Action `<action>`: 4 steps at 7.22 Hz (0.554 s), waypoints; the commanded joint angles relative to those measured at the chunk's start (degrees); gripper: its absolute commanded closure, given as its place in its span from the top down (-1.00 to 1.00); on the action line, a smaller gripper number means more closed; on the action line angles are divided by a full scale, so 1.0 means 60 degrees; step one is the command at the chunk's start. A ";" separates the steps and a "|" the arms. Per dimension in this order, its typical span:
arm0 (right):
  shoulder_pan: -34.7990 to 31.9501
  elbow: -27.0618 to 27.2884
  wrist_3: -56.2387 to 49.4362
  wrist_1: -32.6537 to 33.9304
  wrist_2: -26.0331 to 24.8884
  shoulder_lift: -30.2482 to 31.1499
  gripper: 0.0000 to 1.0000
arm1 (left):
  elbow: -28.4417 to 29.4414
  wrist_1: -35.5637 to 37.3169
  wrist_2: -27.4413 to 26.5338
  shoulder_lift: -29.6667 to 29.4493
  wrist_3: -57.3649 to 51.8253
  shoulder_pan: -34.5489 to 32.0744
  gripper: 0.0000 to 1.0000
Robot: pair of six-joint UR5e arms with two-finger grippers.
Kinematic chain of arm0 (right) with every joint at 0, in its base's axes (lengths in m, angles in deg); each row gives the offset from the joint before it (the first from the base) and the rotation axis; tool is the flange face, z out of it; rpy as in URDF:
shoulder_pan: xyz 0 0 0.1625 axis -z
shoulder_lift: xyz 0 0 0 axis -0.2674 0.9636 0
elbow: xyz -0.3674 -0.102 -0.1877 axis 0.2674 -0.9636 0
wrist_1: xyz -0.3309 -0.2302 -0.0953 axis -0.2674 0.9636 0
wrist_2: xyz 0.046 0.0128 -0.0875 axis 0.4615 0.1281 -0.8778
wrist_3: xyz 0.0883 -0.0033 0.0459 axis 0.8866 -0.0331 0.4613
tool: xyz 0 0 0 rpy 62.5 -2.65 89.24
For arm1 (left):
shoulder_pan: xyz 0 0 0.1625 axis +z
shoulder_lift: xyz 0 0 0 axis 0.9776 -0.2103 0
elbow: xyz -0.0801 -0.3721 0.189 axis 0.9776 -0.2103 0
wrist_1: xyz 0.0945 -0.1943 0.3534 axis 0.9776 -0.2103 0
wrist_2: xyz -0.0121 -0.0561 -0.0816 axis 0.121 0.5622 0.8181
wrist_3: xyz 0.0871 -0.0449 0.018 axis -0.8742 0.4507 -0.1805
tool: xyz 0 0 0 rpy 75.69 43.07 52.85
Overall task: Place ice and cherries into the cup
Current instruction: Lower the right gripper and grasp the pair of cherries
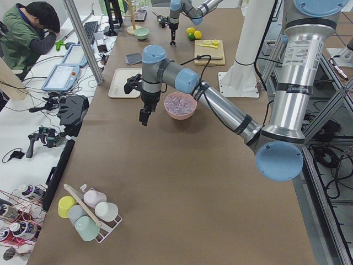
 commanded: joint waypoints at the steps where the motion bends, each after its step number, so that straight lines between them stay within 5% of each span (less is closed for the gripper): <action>1: 0.0042 0.0014 -0.0078 0.0000 -0.0087 0.0057 -0.49 | -0.0005 0.0000 0.0000 -0.0006 0.0027 -0.0001 0.96; 2: 0.0042 0.0043 -0.0122 0.0000 -0.0087 0.0058 -0.88 | -0.0005 0.0000 0.0000 -0.0006 0.0041 -0.0001 0.96; 4: 0.0056 0.0131 -0.0137 0.0000 -0.0029 -0.0088 -1.00 | 0.0009 -0.0015 0.0000 -0.0006 0.0041 0.0014 0.96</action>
